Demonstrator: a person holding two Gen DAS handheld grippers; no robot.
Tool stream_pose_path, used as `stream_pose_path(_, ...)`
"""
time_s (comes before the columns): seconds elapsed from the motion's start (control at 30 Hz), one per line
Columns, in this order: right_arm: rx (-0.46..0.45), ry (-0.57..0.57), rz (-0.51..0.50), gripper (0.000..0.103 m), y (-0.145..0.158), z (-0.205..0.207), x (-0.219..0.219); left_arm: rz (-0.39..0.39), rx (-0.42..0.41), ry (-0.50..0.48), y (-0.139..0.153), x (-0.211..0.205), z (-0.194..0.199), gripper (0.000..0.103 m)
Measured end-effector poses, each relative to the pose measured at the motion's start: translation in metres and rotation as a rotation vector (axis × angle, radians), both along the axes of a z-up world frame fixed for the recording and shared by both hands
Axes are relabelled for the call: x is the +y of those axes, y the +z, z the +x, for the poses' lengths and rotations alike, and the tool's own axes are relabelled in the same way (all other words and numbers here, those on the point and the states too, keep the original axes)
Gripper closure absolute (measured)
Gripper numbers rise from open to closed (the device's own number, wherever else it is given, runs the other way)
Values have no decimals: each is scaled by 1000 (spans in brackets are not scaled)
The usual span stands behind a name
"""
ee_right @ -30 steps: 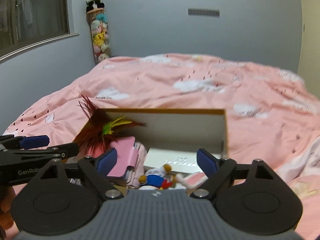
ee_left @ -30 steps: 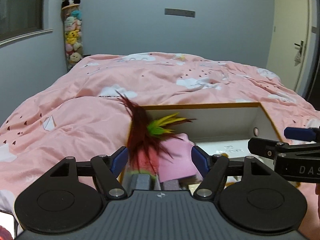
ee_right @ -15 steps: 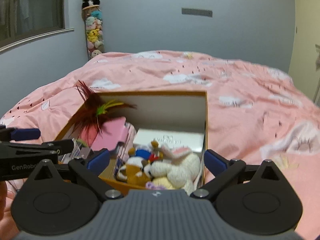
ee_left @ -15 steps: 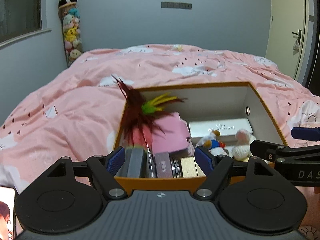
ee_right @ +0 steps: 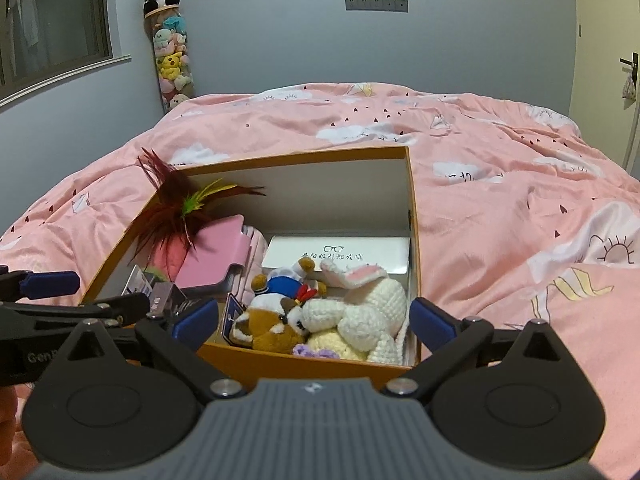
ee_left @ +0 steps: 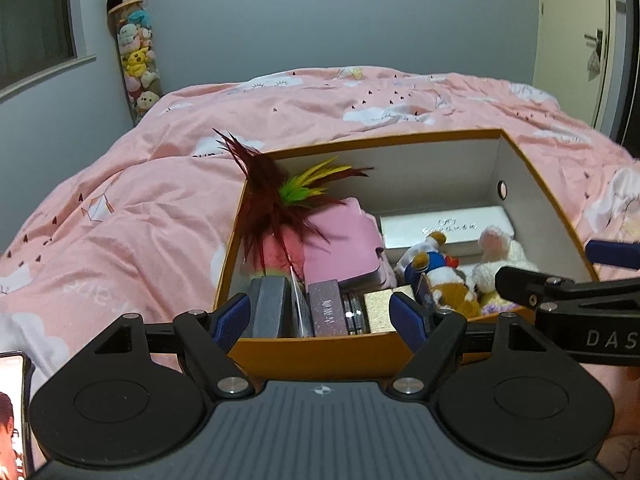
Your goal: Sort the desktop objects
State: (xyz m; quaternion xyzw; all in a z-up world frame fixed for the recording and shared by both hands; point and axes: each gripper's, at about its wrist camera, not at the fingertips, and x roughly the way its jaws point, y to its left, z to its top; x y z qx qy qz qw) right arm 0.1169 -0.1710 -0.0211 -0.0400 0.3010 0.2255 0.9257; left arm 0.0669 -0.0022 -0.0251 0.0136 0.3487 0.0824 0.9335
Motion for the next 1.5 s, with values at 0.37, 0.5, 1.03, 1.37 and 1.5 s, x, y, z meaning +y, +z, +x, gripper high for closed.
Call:
stream_pose_path(0.37,-16,-4,-16,1,-2,0,-3,18,24,-5,-3,-4,4,13)
stream_pose_path(0.5,15,-17,-9,1,-4,3,-7,39,34,-20,-4,-10,7,13)
stream_pose_path(1.03,40,-31,20,1,-6,4,-10,51,54,-25,-7,-10,13,13)
stream_pose_path(1.37,34,-32,12,1,-7,3,-9,47,55,-7,-6,-7,8,13)
stream_pose_path(1.5,33,-33,13,1,-7,2,-9,48,57,-1,-6,-7,8,13)
